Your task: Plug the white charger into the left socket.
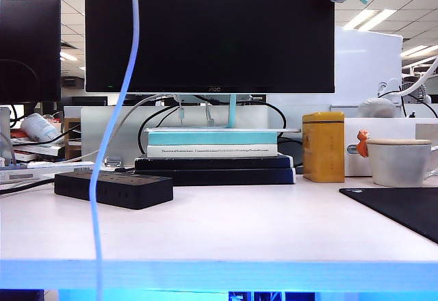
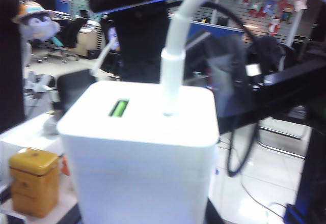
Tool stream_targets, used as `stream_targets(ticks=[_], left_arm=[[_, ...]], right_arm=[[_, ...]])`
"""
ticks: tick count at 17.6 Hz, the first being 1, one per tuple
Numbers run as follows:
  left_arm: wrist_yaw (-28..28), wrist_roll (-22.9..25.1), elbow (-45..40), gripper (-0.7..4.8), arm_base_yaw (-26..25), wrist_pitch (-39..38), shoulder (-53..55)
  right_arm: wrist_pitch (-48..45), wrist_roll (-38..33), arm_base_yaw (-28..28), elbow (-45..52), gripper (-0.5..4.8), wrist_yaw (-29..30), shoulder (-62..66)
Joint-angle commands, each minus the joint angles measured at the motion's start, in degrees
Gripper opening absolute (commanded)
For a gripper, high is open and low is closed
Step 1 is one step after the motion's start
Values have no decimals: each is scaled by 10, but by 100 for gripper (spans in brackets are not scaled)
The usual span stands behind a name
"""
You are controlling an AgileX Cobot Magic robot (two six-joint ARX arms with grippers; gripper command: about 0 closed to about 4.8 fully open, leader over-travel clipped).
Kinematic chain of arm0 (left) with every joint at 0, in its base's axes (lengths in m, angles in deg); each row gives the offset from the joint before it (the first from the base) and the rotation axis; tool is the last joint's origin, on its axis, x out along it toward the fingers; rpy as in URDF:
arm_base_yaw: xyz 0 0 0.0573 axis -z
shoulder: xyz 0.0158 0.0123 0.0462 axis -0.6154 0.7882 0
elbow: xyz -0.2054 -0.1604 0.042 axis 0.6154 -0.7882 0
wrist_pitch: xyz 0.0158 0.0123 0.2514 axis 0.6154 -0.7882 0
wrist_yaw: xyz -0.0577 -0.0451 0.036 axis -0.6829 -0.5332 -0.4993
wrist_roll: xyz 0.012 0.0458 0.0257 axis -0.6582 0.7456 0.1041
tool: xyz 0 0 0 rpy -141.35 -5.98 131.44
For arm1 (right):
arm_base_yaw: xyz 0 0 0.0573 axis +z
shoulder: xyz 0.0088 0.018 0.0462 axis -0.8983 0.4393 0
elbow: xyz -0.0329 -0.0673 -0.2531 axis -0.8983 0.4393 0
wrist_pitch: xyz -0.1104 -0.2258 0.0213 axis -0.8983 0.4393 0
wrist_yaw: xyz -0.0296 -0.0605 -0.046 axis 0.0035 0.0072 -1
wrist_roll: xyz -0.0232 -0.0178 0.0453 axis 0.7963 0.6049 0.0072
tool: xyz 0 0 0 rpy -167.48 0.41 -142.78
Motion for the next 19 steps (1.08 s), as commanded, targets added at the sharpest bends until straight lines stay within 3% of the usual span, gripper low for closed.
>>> stream_targets(ticks=[1,6,10,11,12,13,15,16,18,19], left_arm=[[-19,-4,2,142,-1,12,-2],[-20,-4,2,142,-1,12,-2],[-22,-6,2,142,-1,11,-2],[-26,-6,2,142,-1,11,-2],[-26,-6,2,142,-1,11,-2],[-26,-6,2,142,-1,9,-2],[-26,-5,2,143,-1,8,-3],[-17,2,2,166,-1,8,-3],[21,17,2,430,-1,9,-3],[38,22,2,479,-1,6,-3]], right_arm=[[17,46,22,-1,422,-40,-2],[108,121,56,-2,422,-41,-2],[134,135,63,-2,412,-43,-2],[139,135,63,-2,306,-48,-2],[139,135,63,-2,237,-48,-2],[139,135,63,-2,204,-47,-2],[139,135,64,-2,202,-47,-2],[137,135,63,-2,203,-47,-2],[138,137,56,-2,213,-48,-2],[138,138,55,-2,213,-52,-2]])
